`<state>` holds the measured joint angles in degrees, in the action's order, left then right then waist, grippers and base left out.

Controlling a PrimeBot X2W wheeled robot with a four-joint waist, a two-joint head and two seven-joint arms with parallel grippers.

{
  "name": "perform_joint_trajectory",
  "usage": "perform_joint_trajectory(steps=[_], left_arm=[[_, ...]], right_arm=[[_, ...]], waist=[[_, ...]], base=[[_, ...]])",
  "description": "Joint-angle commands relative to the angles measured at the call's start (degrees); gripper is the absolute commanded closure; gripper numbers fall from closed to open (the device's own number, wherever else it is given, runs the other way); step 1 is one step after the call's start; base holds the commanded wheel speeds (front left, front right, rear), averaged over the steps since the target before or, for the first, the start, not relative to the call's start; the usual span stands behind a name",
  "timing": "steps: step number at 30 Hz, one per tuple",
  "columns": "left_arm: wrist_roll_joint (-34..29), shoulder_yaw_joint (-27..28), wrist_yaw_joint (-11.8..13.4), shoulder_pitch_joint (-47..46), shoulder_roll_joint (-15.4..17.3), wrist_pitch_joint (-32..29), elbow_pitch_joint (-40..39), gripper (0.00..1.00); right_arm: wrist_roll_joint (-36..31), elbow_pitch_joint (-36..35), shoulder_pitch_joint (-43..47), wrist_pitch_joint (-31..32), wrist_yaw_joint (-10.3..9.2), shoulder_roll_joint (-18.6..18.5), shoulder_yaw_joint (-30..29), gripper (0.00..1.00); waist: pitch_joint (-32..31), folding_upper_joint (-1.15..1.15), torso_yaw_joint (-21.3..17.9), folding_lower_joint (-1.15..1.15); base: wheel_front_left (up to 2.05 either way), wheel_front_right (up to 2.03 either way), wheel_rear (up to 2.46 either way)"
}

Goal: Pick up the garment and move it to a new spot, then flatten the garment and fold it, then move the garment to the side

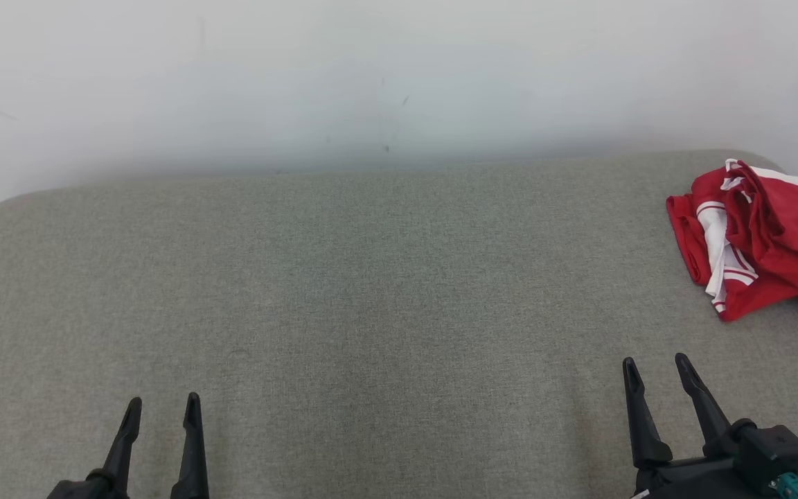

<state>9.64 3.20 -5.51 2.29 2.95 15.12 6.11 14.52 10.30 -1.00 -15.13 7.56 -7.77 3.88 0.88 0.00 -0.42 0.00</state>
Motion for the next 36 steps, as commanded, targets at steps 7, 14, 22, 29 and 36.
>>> perform_joint_trajectory(steps=[7,14,22,29,36], left_arm=[[-0.4,0.4,-0.2,-0.3,-0.1,0.0,0.1,0.00],[1.0,0.3,-0.1,0.5,-0.3,-0.6,3.0,1.00],[9.0,0.7,-0.3,-0.6,-0.3,-2.8,3.6,1.00],[16.4,0.8,-0.5,-1.3,-0.3,-4.5,3.9,1.00],[23.1,1.0,-0.6,-2.1,-0.2,-6.2,4.2,1.00]], right_arm=[[0.0,0.3,0.1,0.0,-0.19,0.2,0.2,0.00],[1.3,2.5,1.1,0.3,0.00,0.4,0.5,1.00],[8.9,2.6,0.4,2.3,-0.01,0.7,-0.5,1.00],[15.9,2.7,-0.2,4.1,-0.02,1.0,-1.3,1.00],[22.2,2.8,-0.8,5.8,-0.02,1.3,-2.1,1.00]], waist=[[0.0,0.00,0.1,0.00],[0.1,0.00,0.1,0.00],[0.1,0.00,0.1,0.00],[0.0,0.00,0.1,0.00],[0.0,0.00,0.1,0.00]], base=[[0.00,0.00,0.00],[0.00,0.00,0.00],[0.00,0.00,0.00],[0.00,0.00,0.00],[0.00,0.00,0.00]])
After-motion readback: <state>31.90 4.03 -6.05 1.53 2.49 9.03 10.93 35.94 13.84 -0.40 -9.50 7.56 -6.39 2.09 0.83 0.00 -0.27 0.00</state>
